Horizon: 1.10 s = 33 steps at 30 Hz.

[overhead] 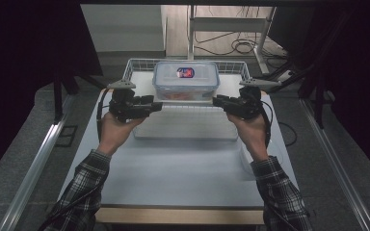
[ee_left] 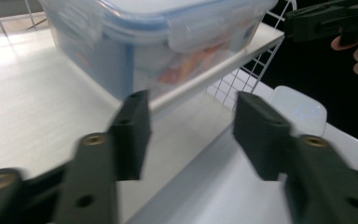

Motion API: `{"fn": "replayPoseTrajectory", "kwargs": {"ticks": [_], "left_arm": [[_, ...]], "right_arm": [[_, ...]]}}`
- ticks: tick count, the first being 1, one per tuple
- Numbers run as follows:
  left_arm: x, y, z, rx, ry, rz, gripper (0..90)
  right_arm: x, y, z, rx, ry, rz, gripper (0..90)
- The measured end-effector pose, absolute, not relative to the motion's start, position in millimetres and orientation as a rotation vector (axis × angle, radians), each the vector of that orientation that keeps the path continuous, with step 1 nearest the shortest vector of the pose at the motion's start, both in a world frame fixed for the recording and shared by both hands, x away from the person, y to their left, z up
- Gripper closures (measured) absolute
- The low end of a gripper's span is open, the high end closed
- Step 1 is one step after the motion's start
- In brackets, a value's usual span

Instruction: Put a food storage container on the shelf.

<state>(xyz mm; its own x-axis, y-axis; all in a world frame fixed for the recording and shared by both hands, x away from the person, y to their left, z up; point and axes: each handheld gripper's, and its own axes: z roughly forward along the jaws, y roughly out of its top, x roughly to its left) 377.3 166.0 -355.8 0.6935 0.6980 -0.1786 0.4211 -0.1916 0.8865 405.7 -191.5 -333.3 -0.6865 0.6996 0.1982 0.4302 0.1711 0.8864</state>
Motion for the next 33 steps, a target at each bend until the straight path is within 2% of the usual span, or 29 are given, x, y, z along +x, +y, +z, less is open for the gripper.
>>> {"fn": "replayPoseTrajectory", "kwargs": {"ticks": [6, 15, 19, 26, 30, 33], "left_arm": [[362, 160, -367, 1.847, 0.872, 0.336, 24.9], [338, 161, -394, 1.874, 0.892, 0.318, 11.6], [326, 163, -405, 1.871, 0.894, 0.320, 9.1], [306, 170, -427, 1.849, 0.896, 0.385, 3.1], [299, 175, -436, 1.850, 0.913, 0.391, 3.0], [289, 176, -440, 1.830, 0.893, 0.441, 3.0]], "right_arm": [[391, -193, -345, 1.043, 2.212, 1.495, 49.9], [371, -199, -366, 0.979, 2.228, 1.462, 24.2], [363, -201, -376, 0.952, 2.239, 1.468, 16.6], [348, -203, -397, 0.939, 2.283, 1.445, 9.6], [343, -206, -405, 0.936, 2.299, 1.450, 5.9], [338, -208, -411, 0.929, 2.303, 1.443, 3.9]]}}
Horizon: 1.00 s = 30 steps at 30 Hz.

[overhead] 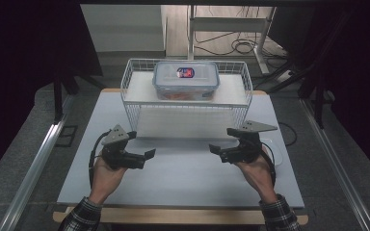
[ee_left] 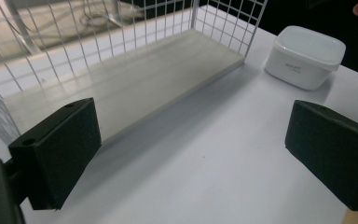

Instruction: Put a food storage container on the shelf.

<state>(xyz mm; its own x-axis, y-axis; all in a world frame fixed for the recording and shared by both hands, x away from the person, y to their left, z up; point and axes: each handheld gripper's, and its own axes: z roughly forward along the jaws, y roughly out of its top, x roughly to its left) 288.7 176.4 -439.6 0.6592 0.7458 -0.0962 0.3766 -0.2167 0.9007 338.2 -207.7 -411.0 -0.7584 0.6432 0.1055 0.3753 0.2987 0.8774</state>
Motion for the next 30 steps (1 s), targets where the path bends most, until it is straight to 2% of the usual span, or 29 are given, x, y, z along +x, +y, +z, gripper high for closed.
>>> {"fn": "replayPoseTrajectory", "kwargs": {"ticks": [4, 11, 30], "left_arm": [[279, 178, -449, 1.800, 0.883, 0.443, 2.7], [269, 176, -469, 1.852, 0.890, 0.401, 3.4], [241, 177, -510, 2.006, 0.929, 0.482, 1.1]], "right_arm": [[330, -212, -421, 0.934, 2.305, 1.442, 1.4], [317, -217, -434, 0.975, 2.273, 1.463, 0.0], [280, -215, -480, 0.966, 2.338, 1.331, 0.9]]}}
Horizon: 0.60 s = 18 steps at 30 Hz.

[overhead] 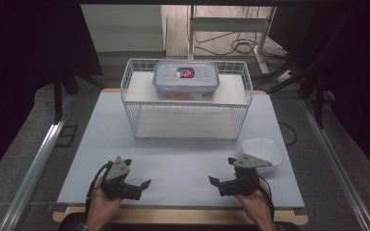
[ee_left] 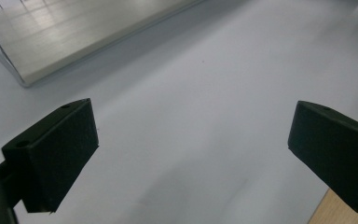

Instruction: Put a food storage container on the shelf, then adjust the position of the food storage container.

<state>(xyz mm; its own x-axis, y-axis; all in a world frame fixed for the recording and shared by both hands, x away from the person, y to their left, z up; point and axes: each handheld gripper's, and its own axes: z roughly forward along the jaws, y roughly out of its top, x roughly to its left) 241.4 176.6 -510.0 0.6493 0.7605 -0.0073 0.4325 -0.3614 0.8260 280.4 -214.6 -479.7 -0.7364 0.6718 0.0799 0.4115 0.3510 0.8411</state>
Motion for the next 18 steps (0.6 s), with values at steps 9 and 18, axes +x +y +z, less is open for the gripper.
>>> {"fn": "replayPoseTrajectory", "kwargs": {"ticks": [9, 18], "left_arm": [[242, 176, -513, 2.020, 0.937, 0.485, 1.0], [246, 176, -520, 2.035, 0.938, 0.401, 1.1]], "right_arm": [[281, -217, -491, 1.010, 2.372, 1.272, 1.5], [286, -215, -493, 1.049, 2.396, 1.216, 0.0]]}}
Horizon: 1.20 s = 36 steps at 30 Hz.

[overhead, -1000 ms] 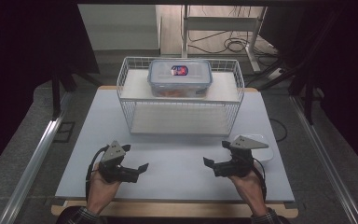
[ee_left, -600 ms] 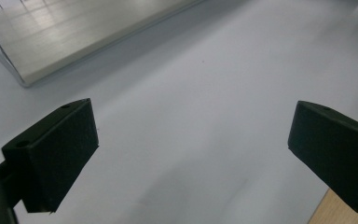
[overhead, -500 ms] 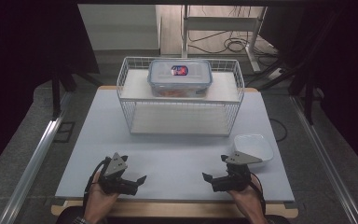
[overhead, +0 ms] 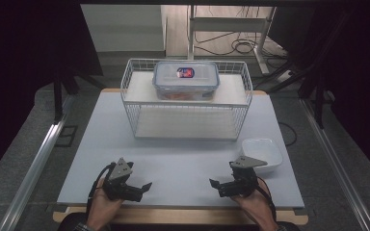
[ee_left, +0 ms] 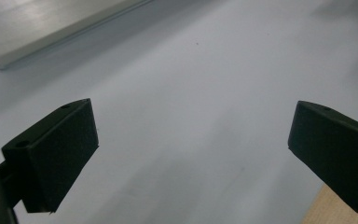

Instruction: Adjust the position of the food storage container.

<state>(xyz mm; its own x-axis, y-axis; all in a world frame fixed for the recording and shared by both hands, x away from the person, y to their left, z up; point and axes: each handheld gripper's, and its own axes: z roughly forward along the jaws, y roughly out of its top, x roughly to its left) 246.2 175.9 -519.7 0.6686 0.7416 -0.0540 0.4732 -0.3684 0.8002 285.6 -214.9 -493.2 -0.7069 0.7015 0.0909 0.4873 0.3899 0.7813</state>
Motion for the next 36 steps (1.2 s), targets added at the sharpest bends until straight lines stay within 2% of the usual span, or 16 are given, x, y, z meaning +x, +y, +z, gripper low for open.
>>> {"fn": "replayPoseTrajectory", "kwargs": {"ticks": [3, 10, 12, 17, 23, 28, 33, 36], "left_arm": [[246, 175, -520, 2.039, 0.937, 0.396, 1.1], [247, 174, -521, 2.046, 0.936, 0.395, 1.2], [247, 174, -521, 2.045, 0.938, 0.393, 1.3], [248, 175, -522, 2.044, 0.943, 0.386, 1.4], [248, 175, -523, 2.051, 0.943, 0.381, 1.7], [249, 174, -523, 2.056, 0.946, 0.367, 2.1], [250, 175, -523, 2.050, 0.954, 0.357, 2.5], [250, 175, -524, 2.052, 0.958, 0.349, 2.6]], "right_arm": [[286, -215, -490, 1.059, 2.400, 1.208, 0.7], [293, -228, -476, 1.109, 2.338, 1.225, 13.0], [295, -234, -471, 1.121, 2.311, 1.222, 18.1], [303, -252, -463, 1.146, 2.283, 1.181, 40.5], [312, -271, -459, 1.183, 2.274, 1.150, 62.6], [319, -286, -458, 1.221, 2.248, 1.112, 77.8], [326, -302, -455, 1.255, 2.198, 1.108, 89.1], [329, -310, -453, 1.268, 2.160, 1.087, 89.4]]}}
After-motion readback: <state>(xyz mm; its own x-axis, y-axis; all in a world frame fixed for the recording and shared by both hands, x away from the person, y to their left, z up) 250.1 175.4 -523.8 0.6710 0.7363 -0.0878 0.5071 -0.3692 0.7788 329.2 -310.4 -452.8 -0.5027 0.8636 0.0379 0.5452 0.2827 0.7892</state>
